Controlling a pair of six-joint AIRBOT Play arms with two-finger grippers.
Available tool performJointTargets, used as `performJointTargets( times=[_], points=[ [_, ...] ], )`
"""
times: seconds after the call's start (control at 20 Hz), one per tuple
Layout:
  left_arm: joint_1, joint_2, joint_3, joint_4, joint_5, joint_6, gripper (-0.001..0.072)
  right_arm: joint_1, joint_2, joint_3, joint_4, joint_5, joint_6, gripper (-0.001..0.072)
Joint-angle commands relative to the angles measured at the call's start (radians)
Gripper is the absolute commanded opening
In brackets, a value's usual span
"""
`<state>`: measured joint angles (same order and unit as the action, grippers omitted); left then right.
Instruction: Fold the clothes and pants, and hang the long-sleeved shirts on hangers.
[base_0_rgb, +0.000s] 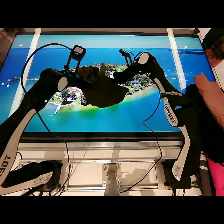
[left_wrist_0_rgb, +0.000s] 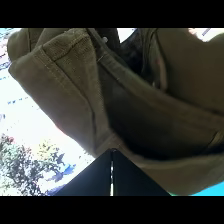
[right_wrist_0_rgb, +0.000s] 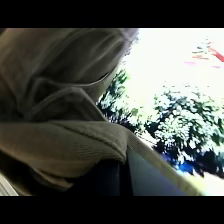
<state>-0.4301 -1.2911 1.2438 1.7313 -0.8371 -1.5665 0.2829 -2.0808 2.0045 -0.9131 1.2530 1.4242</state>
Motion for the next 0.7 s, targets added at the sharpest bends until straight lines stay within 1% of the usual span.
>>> performJointTargets(
  times=[0.0,0.1,0.15,0.2,0.25,0.35,0.45,0.5,0.6,0.65],
  points=[
    [0.017,0.001,0.0,0.137,-0.032,-0.108,0.0037,-0.037,0.0,0.0,-0.127,0.011,0.332,0.0006],
    [0.043,0.01,-0.001,0.164,-0.035,-0.167,0.0037,-0.079,0.001,0.0,-0.254,0.067,0.454,0.0007],
    [0.056,0.02,-0.003,0.164,-0.012,-0.201,0.0037,-0.103,0.001,0.0,-0.325,0.093,0.526,0.0006],
    [0.066,0.034,-0.009,0.164,0.036,-0.245,0.0037,-0.129,0.001,0.0,-0.372,0.106,0.567,0.0006],
    [0.073,0.051,-0.011,0.16,0.1,-0.288,0.0037,-0.155,0.001,0.0,-0.39,0.105,0.585,0.0007],
    [0.077,0.081,-0.011,0.123,0.218,-0.322,0.0037,-0.204,0.003,0.0,-0.385,0.064,0.584,0.0007],
    [0.075,0.099,-0.012,0.065,0.308,-0.322,0.0037,-0.235,0.009,0.001,-0.372,0.002,0.57,0.0009],
    [0.07,0.105,-0.012,0.045,0.338,-0.322,0.0037,-0.245,0.011,0.004,-0.363,-0.032,0.557,0.0009],
    [0.062,0.105,-0.012,0.044,0.358,-0.319,0.0037,-0.258,0.011,0.027,-0.351,-0.076,0.517,0.0015],
    [0.058,0.105,-0.012,0.044,0.355,-0.319,0.0037,-0.264,0.011,0.041,-0.341,-0.08,0.507,0.0107]
  ],
)
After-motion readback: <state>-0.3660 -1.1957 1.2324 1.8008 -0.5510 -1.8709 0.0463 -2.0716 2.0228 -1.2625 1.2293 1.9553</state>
